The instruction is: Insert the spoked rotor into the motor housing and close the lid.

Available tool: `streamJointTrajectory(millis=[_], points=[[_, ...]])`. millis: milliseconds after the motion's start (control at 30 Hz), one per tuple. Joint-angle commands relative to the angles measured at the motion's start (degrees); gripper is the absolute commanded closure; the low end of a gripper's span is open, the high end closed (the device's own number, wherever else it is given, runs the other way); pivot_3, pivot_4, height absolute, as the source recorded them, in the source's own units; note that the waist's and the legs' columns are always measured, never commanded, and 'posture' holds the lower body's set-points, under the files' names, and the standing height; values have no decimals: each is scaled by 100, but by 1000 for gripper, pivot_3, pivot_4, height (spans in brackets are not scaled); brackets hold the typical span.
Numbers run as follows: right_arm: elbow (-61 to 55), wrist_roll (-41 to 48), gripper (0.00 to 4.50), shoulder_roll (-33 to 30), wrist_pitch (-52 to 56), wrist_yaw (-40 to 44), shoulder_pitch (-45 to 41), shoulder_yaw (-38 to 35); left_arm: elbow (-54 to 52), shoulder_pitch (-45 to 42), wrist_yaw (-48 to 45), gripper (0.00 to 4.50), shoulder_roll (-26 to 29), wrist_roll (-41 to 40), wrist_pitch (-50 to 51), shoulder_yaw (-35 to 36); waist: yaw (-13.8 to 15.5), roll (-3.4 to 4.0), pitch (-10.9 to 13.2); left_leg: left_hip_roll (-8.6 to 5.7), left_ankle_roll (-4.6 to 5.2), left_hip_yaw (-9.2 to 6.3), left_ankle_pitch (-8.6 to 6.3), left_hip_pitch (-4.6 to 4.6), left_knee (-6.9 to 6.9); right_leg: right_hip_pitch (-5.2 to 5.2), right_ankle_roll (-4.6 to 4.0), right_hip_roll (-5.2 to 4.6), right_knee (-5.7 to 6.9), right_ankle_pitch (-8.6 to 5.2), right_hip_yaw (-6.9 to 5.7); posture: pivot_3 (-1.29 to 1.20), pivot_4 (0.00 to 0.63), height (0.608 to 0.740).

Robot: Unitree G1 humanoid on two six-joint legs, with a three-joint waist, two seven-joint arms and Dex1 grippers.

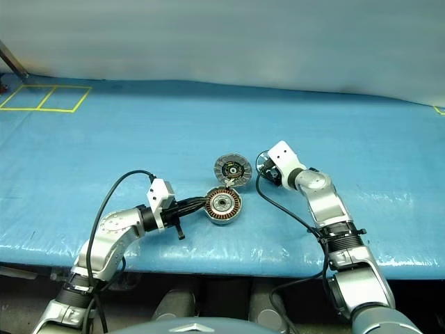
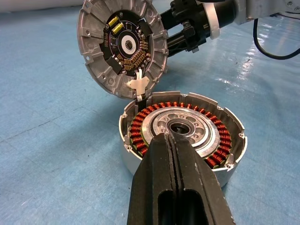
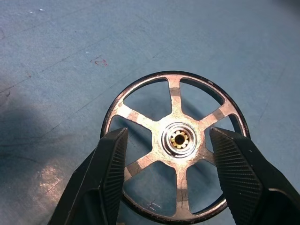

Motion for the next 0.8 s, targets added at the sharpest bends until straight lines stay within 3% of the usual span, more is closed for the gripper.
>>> streamJointTrajectory(millis=[33, 100, 133, 367, 800], points=[[101, -84, 2169, -21, 271, 108, 27, 99, -295, 10, 42, 4500, 6, -34, 11, 9, -1, -1, -1, 0, 0, 0, 0, 0, 0, 0, 0, 0, 0, 0, 0, 0, 150, 740], [56, -120, 2795, -43, 354, 131, 52, 89, -297, 18, 49, 4500, 7, -36, 8, 16, -1, -6, -5, 0, 0, 0, 0, 2, 0, 2, 0, 0, 0, 0, 0, 0, 150, 740], [29, -140, 2839, -62, 376, 131, 69, 84, -299, 20, 58, 4500, 4, -34, 8, 20, 0, -7, -6, 0, 0, 0, 0, 5, 0, 5, 0, 0, 0, 0, 0, 0, 150, 740], [-499, -55, 2898, -130, 522, 73, 352, -93, -291, 18, 79, 4500, 0, -36, -9, 23, 4, -15, -11, 0, 0, -1, 0, 7, 6, 10, 1, 0, 0, 0, 0, 0, 150, 740], [-2850, 912, 2898, 61, 1327, -357, 1628, -1441, -150, -76, -18, 4500, -81, -90, -157, 45, 62, -4, -3, -1, 0, -3, 0, -6, -5, -5, -1, -1, -4, -2, -1, 0, 150, 740]])
